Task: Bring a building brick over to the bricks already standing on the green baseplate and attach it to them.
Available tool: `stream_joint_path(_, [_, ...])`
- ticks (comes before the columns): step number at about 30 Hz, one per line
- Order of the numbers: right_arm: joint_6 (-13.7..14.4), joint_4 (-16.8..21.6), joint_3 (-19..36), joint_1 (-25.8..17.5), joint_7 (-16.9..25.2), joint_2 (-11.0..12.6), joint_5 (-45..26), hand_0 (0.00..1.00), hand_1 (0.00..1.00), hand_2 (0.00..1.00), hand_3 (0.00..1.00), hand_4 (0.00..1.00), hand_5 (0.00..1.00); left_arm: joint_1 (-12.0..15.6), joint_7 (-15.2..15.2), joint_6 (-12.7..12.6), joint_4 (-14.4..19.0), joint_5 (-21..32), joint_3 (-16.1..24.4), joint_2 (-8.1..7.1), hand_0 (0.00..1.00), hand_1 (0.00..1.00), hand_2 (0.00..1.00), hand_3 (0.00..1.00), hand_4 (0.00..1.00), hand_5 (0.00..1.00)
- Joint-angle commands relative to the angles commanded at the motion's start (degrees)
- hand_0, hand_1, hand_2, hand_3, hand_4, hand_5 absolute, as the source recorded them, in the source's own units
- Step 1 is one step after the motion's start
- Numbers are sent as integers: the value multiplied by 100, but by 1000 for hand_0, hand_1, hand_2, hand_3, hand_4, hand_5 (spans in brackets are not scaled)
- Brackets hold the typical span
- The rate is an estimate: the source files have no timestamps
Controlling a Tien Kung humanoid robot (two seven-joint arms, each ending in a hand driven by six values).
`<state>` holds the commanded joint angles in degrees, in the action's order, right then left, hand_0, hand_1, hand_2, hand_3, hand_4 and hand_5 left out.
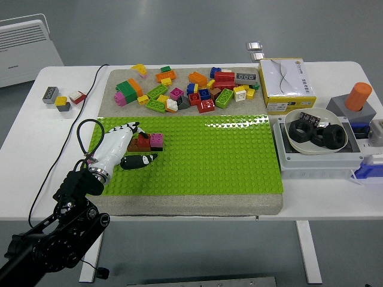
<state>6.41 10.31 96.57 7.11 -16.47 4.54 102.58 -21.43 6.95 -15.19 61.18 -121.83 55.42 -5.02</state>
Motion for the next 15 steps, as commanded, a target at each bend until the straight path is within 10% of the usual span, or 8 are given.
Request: stream_joint_path(15, [3,0,-8,-2,-5,8,-3,521,542,744,830,944,998,37,28,27,57,-49,77,6,880,906,917,590,853,341])
